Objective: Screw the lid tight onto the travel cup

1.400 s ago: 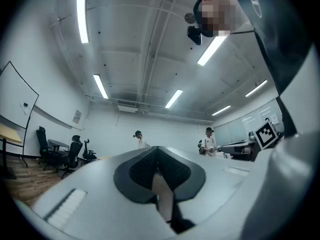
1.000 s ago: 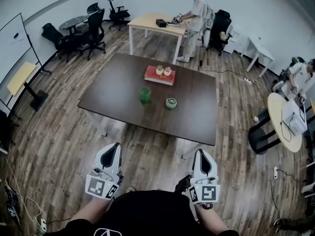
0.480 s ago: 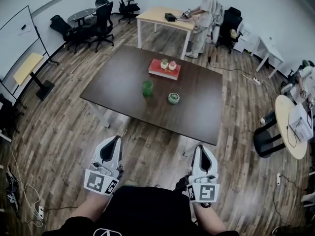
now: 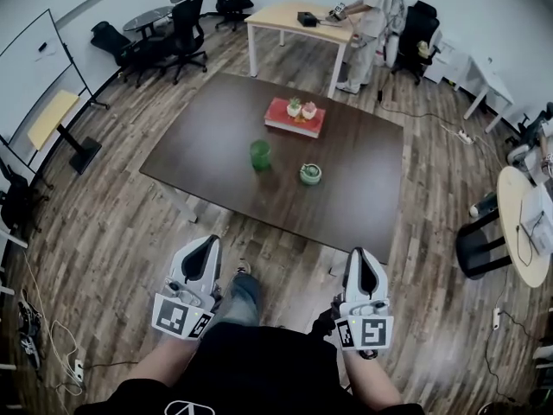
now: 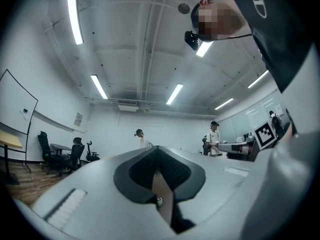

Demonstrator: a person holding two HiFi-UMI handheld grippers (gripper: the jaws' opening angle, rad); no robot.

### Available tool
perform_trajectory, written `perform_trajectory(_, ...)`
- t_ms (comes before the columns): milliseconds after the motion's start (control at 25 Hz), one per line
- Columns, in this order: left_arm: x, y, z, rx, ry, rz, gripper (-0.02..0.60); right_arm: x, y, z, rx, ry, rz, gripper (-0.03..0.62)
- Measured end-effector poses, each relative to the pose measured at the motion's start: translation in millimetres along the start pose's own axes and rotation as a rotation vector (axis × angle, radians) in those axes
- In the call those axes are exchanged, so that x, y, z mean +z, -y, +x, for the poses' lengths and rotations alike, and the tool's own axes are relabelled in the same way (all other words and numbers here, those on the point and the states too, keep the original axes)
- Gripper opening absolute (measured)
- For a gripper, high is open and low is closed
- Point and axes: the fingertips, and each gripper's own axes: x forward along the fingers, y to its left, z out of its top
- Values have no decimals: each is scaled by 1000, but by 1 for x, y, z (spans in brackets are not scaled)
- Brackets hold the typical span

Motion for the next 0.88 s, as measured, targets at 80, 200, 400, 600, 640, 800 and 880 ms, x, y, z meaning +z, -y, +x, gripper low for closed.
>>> perform_trajectory(80, -7, -21, 20, 3, 0, -2, -2, -3, 1, 23, 3, 5, -6, 9)
perform_trajectory(200, -22, -54, 58, -19, 12, -36, -2, -5, 3, 62, -17, 1, -47, 9)
perform_trajectory(400, -40, -111, 136, -79, 36, -78, -2, -8, 17, 143, -72, -6, -63, 9)
perform_trajectory(600, -53, -161, 212, -146, 34, -90, -2, -14, 22, 220, -129, -23, -76, 9)
perform_trajectory(640, -55, -169, 225, -159, 36, -88, -2, -14, 21, 234, -136, -20, -79, 9)
perform_trajectory(800, -70, -198, 265, -196, 28, -102, -2, -17, 19, 279, -144, -12, -106, 9)
perform_trajectory(880, -79, -205, 282, -204, 23, -109, -2, -24, 24, 293, -151, -21, -113, 9)
